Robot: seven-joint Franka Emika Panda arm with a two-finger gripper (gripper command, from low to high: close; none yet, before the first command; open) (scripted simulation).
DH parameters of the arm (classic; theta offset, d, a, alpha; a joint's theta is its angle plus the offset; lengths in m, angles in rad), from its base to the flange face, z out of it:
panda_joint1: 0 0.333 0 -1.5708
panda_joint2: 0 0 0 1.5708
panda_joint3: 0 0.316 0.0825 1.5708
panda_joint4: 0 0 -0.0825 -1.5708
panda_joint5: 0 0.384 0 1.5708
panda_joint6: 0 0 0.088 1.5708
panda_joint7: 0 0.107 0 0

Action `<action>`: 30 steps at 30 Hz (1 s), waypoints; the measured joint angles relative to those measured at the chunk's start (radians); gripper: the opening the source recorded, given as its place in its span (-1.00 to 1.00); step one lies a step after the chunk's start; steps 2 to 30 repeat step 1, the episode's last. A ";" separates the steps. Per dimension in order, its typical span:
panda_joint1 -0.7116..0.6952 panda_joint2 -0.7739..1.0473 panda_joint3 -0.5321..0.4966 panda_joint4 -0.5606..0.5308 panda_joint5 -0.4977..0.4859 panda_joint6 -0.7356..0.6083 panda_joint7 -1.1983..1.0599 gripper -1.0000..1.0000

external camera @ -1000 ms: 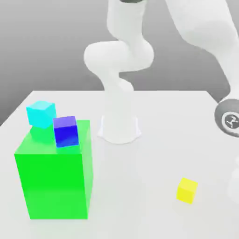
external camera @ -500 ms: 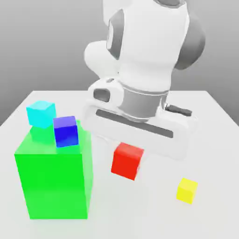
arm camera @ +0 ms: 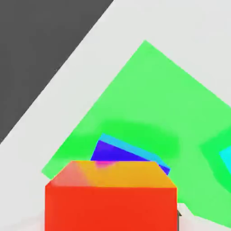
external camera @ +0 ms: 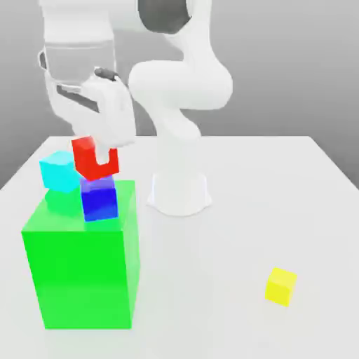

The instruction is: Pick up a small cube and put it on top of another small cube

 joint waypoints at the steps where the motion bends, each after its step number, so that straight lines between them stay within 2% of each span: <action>1: 0.000 0.000 0.000 0.000 0.000 0.000 0.000 1.00; 30: 0.000 0.000 0.000 0.000 0.000 0.000 0.000 1.00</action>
